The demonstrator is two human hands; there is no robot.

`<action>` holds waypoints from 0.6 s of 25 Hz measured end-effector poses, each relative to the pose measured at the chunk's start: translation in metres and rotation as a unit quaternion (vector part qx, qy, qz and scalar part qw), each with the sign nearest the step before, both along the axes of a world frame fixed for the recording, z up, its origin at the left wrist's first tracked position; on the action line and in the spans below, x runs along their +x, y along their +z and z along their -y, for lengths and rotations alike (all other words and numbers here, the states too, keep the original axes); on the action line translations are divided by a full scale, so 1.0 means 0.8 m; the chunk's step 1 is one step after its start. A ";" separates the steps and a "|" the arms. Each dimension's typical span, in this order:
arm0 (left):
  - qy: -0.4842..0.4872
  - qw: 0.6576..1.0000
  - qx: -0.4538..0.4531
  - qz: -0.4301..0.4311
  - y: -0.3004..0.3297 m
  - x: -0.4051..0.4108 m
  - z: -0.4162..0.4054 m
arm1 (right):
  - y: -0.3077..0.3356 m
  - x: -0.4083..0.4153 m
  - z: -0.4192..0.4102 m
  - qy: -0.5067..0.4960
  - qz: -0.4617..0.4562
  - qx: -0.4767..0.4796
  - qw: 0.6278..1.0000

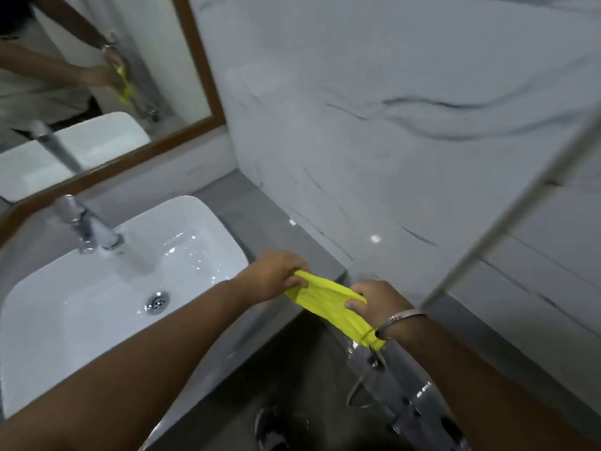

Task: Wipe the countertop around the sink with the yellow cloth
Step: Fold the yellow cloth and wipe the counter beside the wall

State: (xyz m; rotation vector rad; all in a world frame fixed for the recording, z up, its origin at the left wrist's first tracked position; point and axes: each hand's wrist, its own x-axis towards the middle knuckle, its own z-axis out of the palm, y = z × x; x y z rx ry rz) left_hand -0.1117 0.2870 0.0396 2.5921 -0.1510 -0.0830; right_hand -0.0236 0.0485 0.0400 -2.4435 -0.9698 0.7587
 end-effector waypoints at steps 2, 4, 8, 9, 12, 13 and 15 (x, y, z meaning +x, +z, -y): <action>0.047 0.998 -0.049 0.017 0.016 0.001 -0.055 | 0.010 0.019 -0.060 0.004 0.018 0.009 1.000; 0.075 0.994 -0.082 0.012 0.019 0.010 -0.102 | 0.015 0.039 -0.107 0.007 0.039 -0.010 0.999; 0.086 0.988 -0.129 -0.008 0.003 0.042 -0.185 | -0.002 0.070 -0.186 -0.058 0.015 -0.001 0.998; 0.081 0.989 -0.121 -0.014 -0.004 0.052 -0.201 | -0.010 0.076 -0.202 -0.076 0.003 0.001 0.997; 0.064 0.996 -0.030 -0.062 -0.033 0.090 -0.230 | -0.046 0.089 -0.236 -0.094 -0.023 -0.006 0.995; 0.060 0.994 0.002 -0.092 -0.045 0.103 -0.240 | -0.062 0.093 -0.246 -0.093 -0.032 -0.008 0.995; 0.060 0.986 0.045 -0.148 -0.070 0.122 -0.260 | -0.090 0.106 -0.268 -0.089 -0.045 -0.014 0.995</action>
